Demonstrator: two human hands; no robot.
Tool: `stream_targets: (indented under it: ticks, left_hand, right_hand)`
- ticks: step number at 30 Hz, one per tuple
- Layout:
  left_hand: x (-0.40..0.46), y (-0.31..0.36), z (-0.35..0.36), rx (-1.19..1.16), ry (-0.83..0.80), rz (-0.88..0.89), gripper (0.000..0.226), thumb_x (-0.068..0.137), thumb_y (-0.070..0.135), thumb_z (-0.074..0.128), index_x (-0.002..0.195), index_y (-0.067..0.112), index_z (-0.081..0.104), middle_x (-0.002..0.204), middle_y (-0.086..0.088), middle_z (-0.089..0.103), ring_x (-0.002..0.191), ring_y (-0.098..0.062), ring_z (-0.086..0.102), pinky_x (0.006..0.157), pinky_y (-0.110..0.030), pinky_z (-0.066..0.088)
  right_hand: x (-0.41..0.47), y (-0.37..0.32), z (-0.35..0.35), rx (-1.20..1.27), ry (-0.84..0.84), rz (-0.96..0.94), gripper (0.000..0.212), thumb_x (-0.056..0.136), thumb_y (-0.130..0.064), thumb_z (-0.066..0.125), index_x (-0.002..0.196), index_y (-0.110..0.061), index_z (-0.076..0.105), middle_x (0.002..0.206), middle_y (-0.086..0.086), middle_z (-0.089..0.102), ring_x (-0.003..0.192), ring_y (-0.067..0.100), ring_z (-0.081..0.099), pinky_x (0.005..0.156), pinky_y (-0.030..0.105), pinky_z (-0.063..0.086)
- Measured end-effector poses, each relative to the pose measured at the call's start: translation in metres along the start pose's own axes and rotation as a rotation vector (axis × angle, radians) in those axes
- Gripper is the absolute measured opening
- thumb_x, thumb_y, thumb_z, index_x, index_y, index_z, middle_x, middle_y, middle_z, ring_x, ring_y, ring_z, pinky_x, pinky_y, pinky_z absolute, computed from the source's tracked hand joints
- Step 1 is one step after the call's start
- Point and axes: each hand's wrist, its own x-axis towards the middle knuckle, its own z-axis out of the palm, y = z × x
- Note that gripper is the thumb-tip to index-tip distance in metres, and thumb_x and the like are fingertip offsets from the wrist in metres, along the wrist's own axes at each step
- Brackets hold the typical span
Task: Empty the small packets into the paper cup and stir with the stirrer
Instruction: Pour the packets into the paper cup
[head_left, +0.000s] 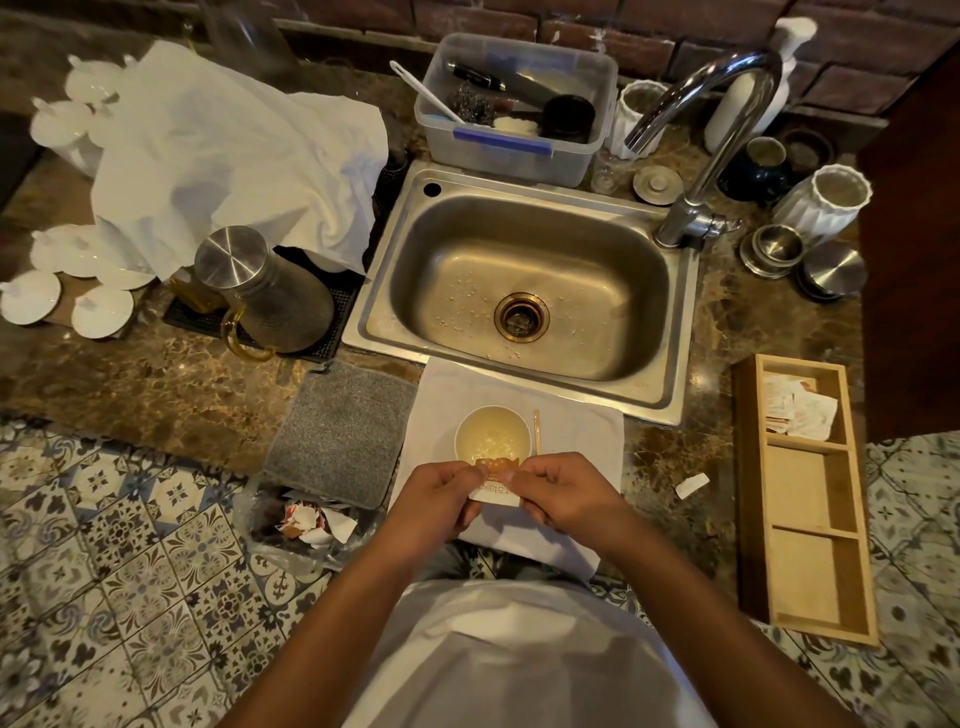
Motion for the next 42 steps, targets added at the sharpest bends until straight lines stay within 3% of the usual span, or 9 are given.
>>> stream_targets:
  ticks: [7,13,21,28,32,38,42]
  left_hand:
    - [-0.0032,0.0041,-0.0011,0.026,-0.004,0.017,0.035,0.099,0.023,0.057,0.070,0.004,0.054,0.048,-0.004,0.042,0.042,-0.013,0.028,0.042,-0.023,0.021]
    - [-0.0059,0.0096,0.0002,-0.020,-0.021,-0.003,0.053,0.099,0.027,0.060,0.046,0.021,0.061,0.046,-0.005,0.042,0.038,-0.012,0.026,0.042,-0.023,0.020]
    - [-0.0055,0.0078,-0.0021,-0.072,-0.024,0.002,0.046,0.100,0.028,0.057,0.058,0.011,0.061,0.047,-0.007,0.049,0.034,-0.011,0.033,0.039,-0.021,0.025]
    - [-0.0039,0.0080,-0.0014,-0.094,-0.017,0.015,0.046,0.101,0.022,0.055,0.057,0.009,0.062,0.047,-0.009,0.049,0.031,-0.010,0.032,0.037,-0.021,0.024]
    - [-0.0024,0.0071,-0.0021,-0.094,-0.004,0.004,0.045,0.101,0.023,0.056,0.058,0.011,0.063,0.047,-0.008,0.050,0.031,-0.010,0.031,0.037,-0.021,0.023]
    - [-0.0008,0.0094,-0.0017,-0.097,0.004,-0.012,0.042,0.100,0.027,0.056,0.065,0.007,0.066,0.047,-0.007,0.049,0.032,-0.011,0.030,0.039,-0.019,0.021]
    - [-0.0002,0.0102,-0.0016,-0.096,0.005,-0.019,0.042,0.100,0.027,0.056,0.064,0.007,0.066,0.047,-0.008,0.048,0.032,-0.011,0.029,0.038,-0.019,0.020]
  right_hand:
    - [-0.0011,0.0001,-0.0006,0.047,-0.017,0.052,0.049,0.099,-0.031,0.065,0.052,-0.020,0.061,0.044,-0.002,0.049,0.038,0.011,0.037,0.043,0.024,0.029]
    - [-0.0043,-0.0051,-0.0040,0.200,-0.033,0.120,0.052,0.100,-0.024,0.062,0.049,-0.018,0.058,0.039,-0.002,0.043,0.035,0.012,0.027,0.044,0.025,0.018]
    - [-0.0053,-0.0063,-0.0041,0.286,-0.036,0.152,0.056,0.102,-0.021,0.059,0.046,-0.021,0.065,0.039,-0.003,0.044,0.034,0.011,0.027,0.045,0.027,0.016]
    - [-0.0021,-0.0016,-0.0037,0.354,-0.028,0.165,0.040,0.100,-0.022,0.061,0.062,-0.015,0.067,0.045,0.004,0.045,0.034,0.011,0.026,0.040,0.020,0.017]
    - [-0.0025,-0.0031,-0.0052,0.331,-0.035,0.171,0.049,0.101,-0.024,0.061,0.052,-0.020,0.063,0.045,0.003,0.042,0.039,0.014,0.025,0.043,0.024,0.017]
    - [-0.0011,-0.0008,-0.0080,0.362,-0.059,0.153,0.039,0.100,-0.023,0.062,0.061,-0.016,0.065,0.046,0.003,0.044,0.037,0.012,0.027,0.040,0.021,0.019]
    - [0.0004,-0.0006,-0.0099,0.369,-0.055,0.163,0.043,0.100,-0.022,0.062,0.057,-0.018,0.064,0.046,0.002,0.045,0.037,0.013,0.028,0.041,0.023,0.019]
